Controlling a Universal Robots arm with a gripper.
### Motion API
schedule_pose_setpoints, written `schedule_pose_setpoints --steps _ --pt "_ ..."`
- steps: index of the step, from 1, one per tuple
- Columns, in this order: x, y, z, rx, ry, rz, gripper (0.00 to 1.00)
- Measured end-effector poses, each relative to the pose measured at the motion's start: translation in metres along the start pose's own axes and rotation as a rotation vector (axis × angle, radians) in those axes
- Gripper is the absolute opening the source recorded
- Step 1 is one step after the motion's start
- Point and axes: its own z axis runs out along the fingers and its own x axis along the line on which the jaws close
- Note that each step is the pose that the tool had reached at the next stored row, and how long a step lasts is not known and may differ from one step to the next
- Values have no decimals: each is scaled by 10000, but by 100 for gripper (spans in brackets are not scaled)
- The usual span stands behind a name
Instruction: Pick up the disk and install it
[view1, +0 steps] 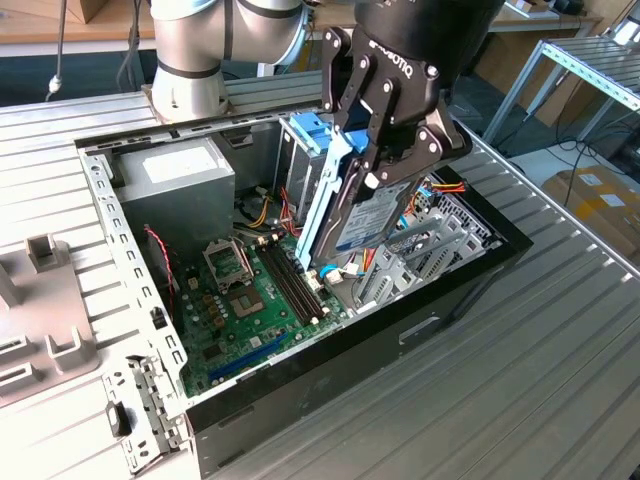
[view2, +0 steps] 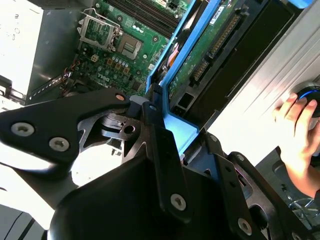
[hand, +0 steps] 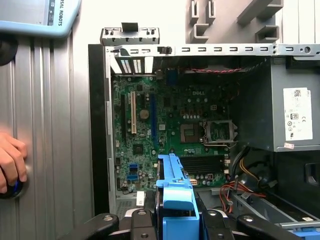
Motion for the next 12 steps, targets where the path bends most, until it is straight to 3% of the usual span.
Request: schedule_pose_setpoints --steps 12 --pt "25 -49 3 0 1 -1 37"
